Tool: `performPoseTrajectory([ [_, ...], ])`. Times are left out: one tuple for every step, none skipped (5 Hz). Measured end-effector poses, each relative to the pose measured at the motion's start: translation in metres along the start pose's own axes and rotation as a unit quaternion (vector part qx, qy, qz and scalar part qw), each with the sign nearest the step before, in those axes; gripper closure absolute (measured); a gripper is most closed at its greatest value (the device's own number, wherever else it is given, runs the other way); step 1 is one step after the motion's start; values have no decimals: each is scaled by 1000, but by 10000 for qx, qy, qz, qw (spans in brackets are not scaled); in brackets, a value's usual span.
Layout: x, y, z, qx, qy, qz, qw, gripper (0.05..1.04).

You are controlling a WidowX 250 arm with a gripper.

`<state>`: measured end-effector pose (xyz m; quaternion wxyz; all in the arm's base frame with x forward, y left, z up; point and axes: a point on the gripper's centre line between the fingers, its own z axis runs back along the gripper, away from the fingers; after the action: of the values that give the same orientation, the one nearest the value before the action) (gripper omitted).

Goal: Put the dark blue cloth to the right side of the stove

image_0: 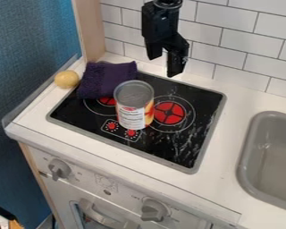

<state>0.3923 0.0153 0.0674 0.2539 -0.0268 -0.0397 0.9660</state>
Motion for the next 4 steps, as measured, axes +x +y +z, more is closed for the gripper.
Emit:
performPoseTrajectory([
  [4,4,-17,141,-202,26,9997,84],
  [19,-10,-26,243,-245,490,9982,84],
  [42,-38,-29,269,-283,1091,9933,81],
  [48,-47,-37,314,-382,1445,9883,84],
])
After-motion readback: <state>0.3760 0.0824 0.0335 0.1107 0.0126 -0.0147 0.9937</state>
